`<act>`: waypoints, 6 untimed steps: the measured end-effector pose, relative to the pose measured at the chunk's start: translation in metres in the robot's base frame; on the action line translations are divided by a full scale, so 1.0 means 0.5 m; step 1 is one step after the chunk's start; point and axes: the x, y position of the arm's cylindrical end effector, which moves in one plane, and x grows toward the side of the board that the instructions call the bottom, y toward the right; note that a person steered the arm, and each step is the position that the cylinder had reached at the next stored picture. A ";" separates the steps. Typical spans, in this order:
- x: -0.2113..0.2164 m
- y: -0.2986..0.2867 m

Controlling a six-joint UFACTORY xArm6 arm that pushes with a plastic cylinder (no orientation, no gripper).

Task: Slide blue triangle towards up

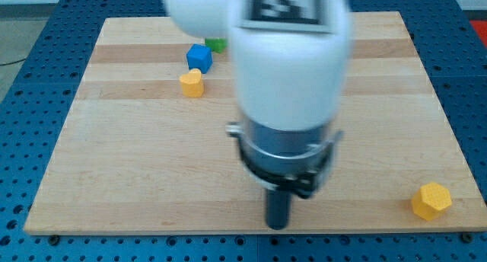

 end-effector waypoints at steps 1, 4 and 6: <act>-0.009 0.037; -0.123 -0.046; -0.275 -0.056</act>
